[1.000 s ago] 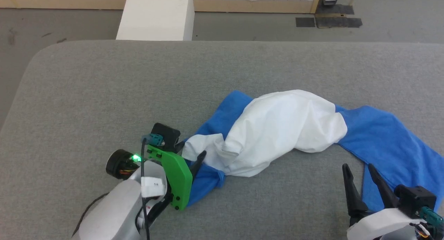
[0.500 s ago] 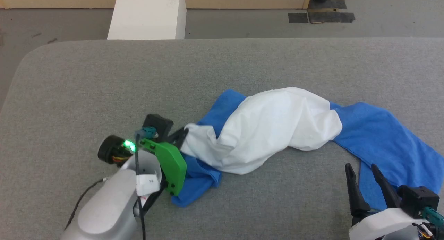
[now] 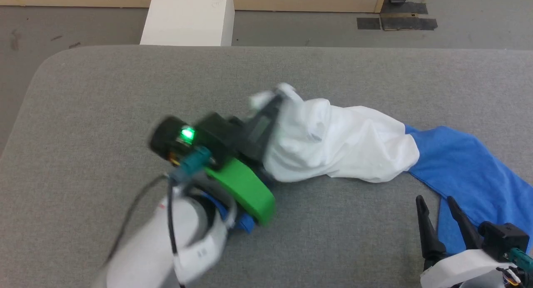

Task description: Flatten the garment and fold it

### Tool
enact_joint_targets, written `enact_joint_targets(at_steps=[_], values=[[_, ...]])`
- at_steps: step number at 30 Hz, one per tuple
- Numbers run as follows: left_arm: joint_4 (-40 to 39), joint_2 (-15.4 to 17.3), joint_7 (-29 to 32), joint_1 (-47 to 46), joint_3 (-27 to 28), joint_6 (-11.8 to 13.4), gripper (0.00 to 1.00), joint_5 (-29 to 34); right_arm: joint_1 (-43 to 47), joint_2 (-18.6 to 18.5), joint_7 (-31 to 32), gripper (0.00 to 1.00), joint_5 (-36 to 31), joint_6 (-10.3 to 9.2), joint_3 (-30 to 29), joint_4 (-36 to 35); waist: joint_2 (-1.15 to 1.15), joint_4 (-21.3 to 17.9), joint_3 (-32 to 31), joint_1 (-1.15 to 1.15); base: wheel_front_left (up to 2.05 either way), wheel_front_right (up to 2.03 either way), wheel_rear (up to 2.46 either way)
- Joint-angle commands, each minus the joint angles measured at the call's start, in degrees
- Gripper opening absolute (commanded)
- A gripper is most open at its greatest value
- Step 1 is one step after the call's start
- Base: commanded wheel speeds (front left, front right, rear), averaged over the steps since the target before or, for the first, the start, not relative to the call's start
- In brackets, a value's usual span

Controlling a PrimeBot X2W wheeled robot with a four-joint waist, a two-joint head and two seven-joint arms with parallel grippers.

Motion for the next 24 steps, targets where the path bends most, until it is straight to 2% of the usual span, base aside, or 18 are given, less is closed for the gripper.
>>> enact_joint_targets(at_steps=[1,3,4,7,9,10,11,12,13,14,17,21,24], values=[[-2.99,-0.20,2.24,2.28,-1.81,-0.71,0.00,-1.48,-0.18,0.04,-0.10,1.00,-0.26,-0.08,-0.13,-0.25,0.00,0.06,-0.01,0.00,0.00,0.00,0.00],[-6.92,1.01,6.62,5.00,-4.61,-1.28,0.00,-2.68,-0.11,0.04,-0.06,1.00,-0.24,-0.08,-0.26,-0.20,0.00,0.18,-0.02,0.00,0.00,0.00,0.00],[-9.42,3.98,13.04,9.79,-8.26,-1.40,0.00,-4.45,0.04,0.04,-0.23,1.00,-0.01,-0.08,-0.63,-0.03,0.00,0.83,0.10,0.00,0.00,0.00,0.00],[-7.38,5.42,16.45,14.12,-10.78,-1.79,0.00,-7.30,0.17,0.04,-0.37,1.00,0.19,-0.08,-0.67,0.41,0.00,1.79,0.10,0.00,0.00,0.00,0.00],[-4.05,6.18,17.19,15.17,-12.39,-2.57,0.00,-7.10,0.09,0.04,-0.40,1.00,0.26,-0.08,-0.29,0.74,0.00,2.31,-0.01,0.00,0.00,0.00,0.00],[-1.60,5.42,17.27,16.14,-13.18,-2.89,0.00,-8.05,-0.07,0.04,-0.38,1.00,0.30,-0.08,0.01,0.84,0.00,2.61,-0.07,0.00,0.00,0.00,0.00],[-0.12,4.84,17.22,16.50,-13.48,-3.02,0.16,-8.60,-0.23,0.04,-0.38,1.00,0.31,-0.08,0.15,0.95,0.00,2.73,-0.12,0.00,0.00,0.00,0.00],[1.16,4.56,17.01,16.25,-13.98,-3.39,0.96,-8.18,-0.40,0.04,-0.39,1.00,0.26,-0.08,0.30,1.05,0.00,2.82,-0.17,0.00,0.00,0.00,0.00],[2.06,3.94,16.47,16.04,-14.13,-3.48,1.00,-8.04,-0.56,0.04,-0.36,1.00,0.21,-0.08,0.40,1.11,0.00,2.91,-0.21,0.00,0.00,0.00,0.00],[2.75,2.64,15.64,15.99,-13.74,-3.43,1.00,-8.92,-0.73,0.04,-0.31,1.00,0.18,-0.08,0.40,1.13,0.00,3.04,-0.28,0.00,0.00,0.00,0.00],[2.33,1.93,14.95,14.83,-12.37,-3.63,1.00,-10.13,-0.74,0.04,-0.31,1.00,-0.06,-0.08,0.12,1.17,0.00,3.22,-0.53,0.00,0.00,0.00,0.00],[-2.20,3.29,15.47,14.20,-8.03,-3.10,1.00,-14.35,-0.32,0.04,-0.36,1.00,-0.08,-0.08,0.04,1.51,0.00,2.76,-1.10,0.00,0.00,0.00,0.00],[-6.00,5.73,14.97,13.46,-3.05,-0.75,1.00,-15.52,-0.03,0.04,-0.54,1.00,0.21,-0.08,0.13,1.91,0.00,2.37,-1.52,0.00,0.00,0.00,0.00]])
